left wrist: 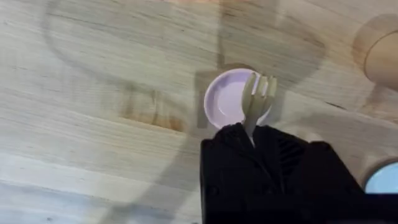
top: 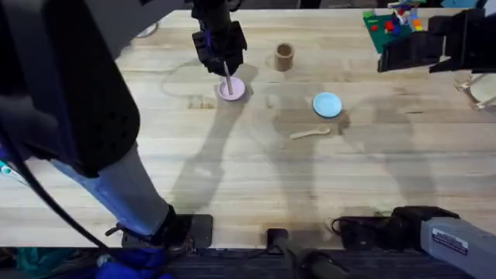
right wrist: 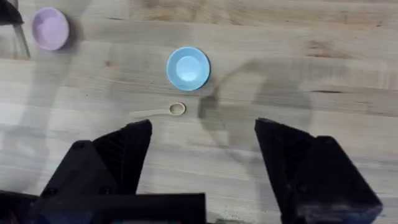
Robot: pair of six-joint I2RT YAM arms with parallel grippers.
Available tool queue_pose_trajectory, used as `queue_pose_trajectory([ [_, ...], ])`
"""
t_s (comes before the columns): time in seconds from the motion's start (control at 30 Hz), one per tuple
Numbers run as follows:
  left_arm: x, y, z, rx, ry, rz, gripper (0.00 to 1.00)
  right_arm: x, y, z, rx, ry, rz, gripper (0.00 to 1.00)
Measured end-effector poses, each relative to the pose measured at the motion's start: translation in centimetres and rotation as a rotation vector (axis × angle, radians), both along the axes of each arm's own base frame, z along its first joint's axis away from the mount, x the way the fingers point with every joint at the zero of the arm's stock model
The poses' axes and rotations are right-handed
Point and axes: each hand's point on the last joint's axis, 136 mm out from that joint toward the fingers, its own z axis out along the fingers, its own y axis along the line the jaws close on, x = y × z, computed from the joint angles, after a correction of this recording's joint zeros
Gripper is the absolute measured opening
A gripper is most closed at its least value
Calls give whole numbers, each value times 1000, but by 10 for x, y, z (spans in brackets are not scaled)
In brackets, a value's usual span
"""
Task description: Pick up a utensil and set it on the pink plate, then put the other utensil in the container.
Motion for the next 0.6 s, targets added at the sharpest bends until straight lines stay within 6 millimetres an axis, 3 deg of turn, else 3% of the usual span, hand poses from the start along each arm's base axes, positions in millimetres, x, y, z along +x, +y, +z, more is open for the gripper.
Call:
queue_pose_trajectory([
  [0.4, 4, -3, -37, 7, 69, 0, 41, 0, 0, 0, 0, 0, 0, 996],
  [0.6, 10, -7, -37, -8, 47, -2, 41, 0, 0, 0, 0, 0, 0, 996],
])
